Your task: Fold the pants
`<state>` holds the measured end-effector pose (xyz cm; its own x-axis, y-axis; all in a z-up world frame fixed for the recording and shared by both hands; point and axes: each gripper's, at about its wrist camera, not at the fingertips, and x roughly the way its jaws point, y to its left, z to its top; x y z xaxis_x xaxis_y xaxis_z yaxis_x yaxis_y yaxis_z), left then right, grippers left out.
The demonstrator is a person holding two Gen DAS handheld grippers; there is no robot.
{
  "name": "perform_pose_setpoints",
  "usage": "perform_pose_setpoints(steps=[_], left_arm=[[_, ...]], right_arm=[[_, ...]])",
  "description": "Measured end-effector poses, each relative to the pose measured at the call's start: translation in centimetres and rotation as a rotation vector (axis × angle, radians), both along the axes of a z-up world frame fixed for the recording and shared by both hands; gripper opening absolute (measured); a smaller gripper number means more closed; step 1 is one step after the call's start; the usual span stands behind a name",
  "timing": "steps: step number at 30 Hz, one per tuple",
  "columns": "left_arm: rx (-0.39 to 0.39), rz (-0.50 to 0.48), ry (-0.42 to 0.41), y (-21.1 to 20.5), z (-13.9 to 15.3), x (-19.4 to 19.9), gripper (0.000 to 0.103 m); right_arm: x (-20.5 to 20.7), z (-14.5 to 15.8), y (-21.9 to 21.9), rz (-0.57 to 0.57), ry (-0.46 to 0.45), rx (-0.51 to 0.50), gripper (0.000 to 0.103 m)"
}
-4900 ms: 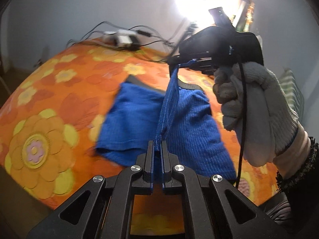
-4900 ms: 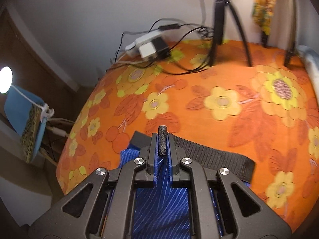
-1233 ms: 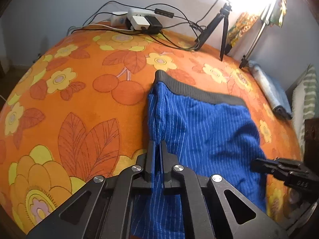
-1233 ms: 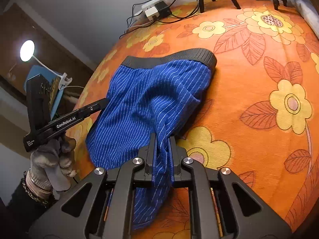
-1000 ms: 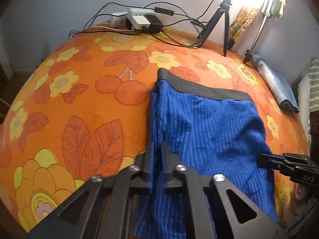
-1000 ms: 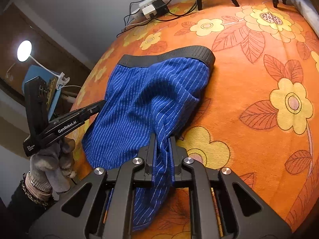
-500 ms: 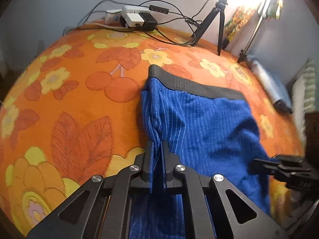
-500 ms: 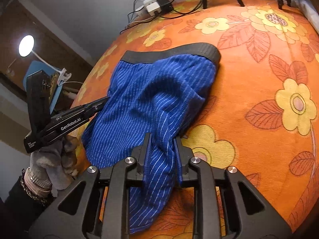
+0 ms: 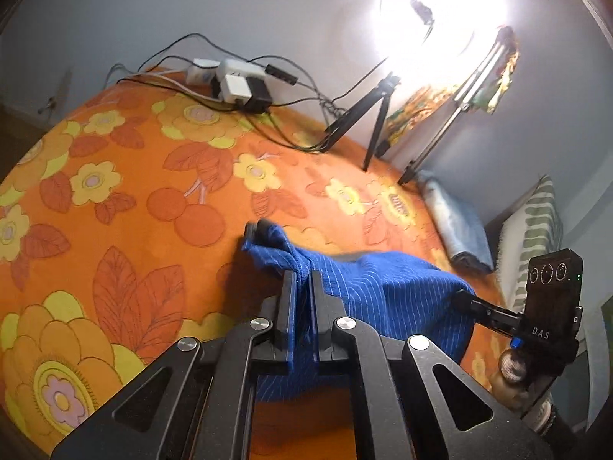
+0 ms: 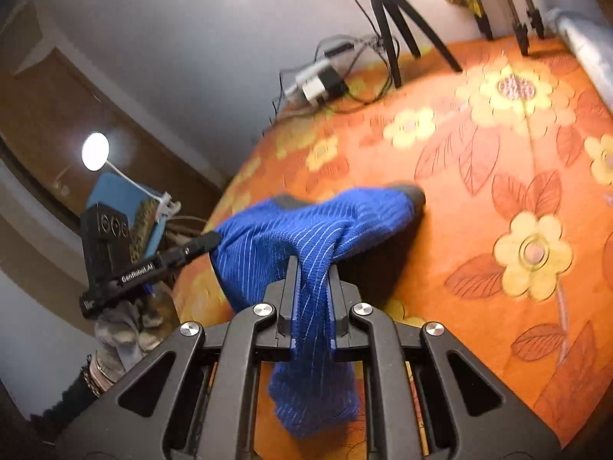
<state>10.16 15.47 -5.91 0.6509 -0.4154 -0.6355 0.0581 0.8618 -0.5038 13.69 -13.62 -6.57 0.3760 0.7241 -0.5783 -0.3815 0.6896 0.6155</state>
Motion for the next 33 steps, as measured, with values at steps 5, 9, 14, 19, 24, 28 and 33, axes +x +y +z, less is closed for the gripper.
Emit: perform_pose_setpoints(steps=[5, 9, 14, 19, 24, 28, 33], left_arm=[[-0.047, -0.011, -0.054, 0.0, 2.2, -1.0, 0.005], [-0.106, -0.02, -0.094, 0.0, 4.0, -2.6, 0.005], [-0.112, -0.043, -0.134, -1.4, 5.7, -5.7, 0.001], [-0.053, -0.075, -0.169, -3.2, 6.2, -8.7, 0.001], [-0.071, -0.129, -0.084, -5.4, 3.7, -8.1, 0.001], [-0.047, -0.189, -0.038, -7.4, 2.1, -6.9, 0.006], [-0.107, -0.183, 0.04, -7.5, -0.1, -4.4, 0.024]], right_arm=[[-0.8, 2.2, -1.2, -0.025, -0.058, 0.021, 0.011], [-2.3, 4.0, -2.8, -0.054, -0.099, 0.045, 0.011], [-5.6, 5.5, -5.0, -0.069, -0.139, 0.033, 0.011], [-9.9, 6.5, -7.4, -0.049, -0.16, 0.017, 0.011], [-11.9, 4.8, -9.1, -0.07, -0.131, -0.029, 0.011], [-12.2, 4.1, -10.2, -0.094, -0.12, -0.047, 0.011], [-12.0, 3.7, -11.4, -0.121, -0.111, -0.056, 0.011]])
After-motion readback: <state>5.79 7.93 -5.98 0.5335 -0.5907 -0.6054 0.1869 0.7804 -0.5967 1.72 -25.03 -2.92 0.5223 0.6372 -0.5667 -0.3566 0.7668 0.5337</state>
